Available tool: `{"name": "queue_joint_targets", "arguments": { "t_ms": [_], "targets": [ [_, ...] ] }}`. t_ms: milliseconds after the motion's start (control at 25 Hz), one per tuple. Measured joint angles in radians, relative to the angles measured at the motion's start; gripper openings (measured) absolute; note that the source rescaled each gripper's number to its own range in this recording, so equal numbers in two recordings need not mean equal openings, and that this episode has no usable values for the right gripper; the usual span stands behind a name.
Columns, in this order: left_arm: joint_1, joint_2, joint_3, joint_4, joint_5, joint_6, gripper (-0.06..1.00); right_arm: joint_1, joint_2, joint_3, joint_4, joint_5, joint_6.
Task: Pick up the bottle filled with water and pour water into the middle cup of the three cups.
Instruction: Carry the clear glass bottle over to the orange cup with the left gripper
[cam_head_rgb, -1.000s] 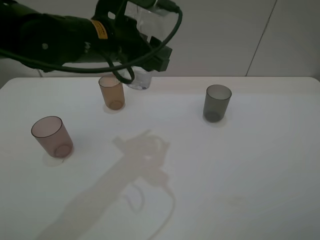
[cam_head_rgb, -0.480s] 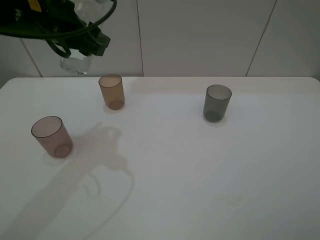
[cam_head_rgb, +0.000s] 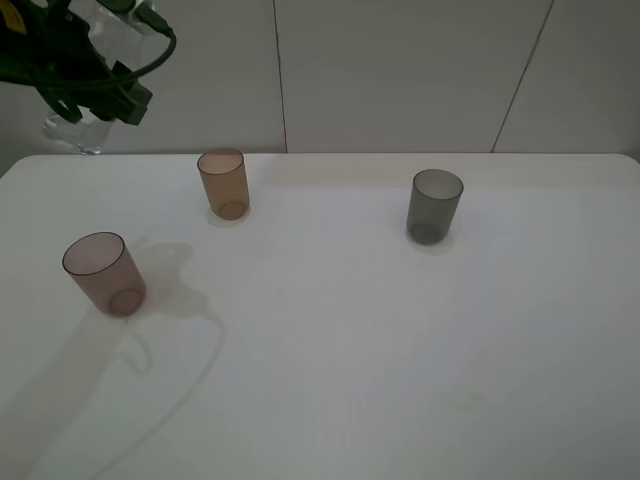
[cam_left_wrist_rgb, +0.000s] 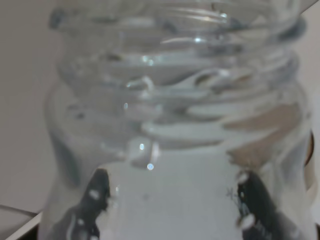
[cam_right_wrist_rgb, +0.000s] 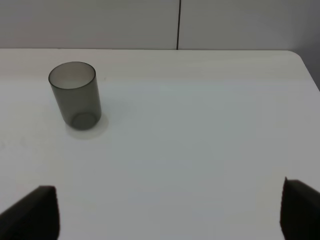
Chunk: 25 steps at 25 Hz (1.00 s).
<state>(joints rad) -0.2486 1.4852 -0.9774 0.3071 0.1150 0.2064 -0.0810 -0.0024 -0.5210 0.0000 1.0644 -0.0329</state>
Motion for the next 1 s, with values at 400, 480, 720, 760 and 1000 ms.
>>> {"name": "queue_joint_targets", "arguments": {
  "t_ms": [400, 480, 720, 760, 1000],
  "targets": [
    [0.066, 0.077, 0.0, 0.178, 0.013, 0.0, 0.02, 0.0, 0.0, 0.0, 0.0, 0.0, 0.0],
    [0.066, 0.109, 0.0, 0.213, 0.015, 0.0, 0.02, 0.0, 0.0, 0.0, 0.0, 0.0, 0.0],
    [0.066, 0.171, 0.0, 0.292, 0.019, 0.052, 0.02, 0.0, 0.0, 0.0, 0.0, 0.0, 0.0],
    [0.066, 0.173, 0.0, 0.293, 0.019, 0.073, 0.02, 0.0, 0.0, 0.0, 0.0, 0.0, 0.0],
    [0.085, 0.2, 0.0, 0.297, 0.01, 0.226, 0.02, 0.0, 0.0, 0.0, 0.0, 0.0, 0.0]
  ]
}}
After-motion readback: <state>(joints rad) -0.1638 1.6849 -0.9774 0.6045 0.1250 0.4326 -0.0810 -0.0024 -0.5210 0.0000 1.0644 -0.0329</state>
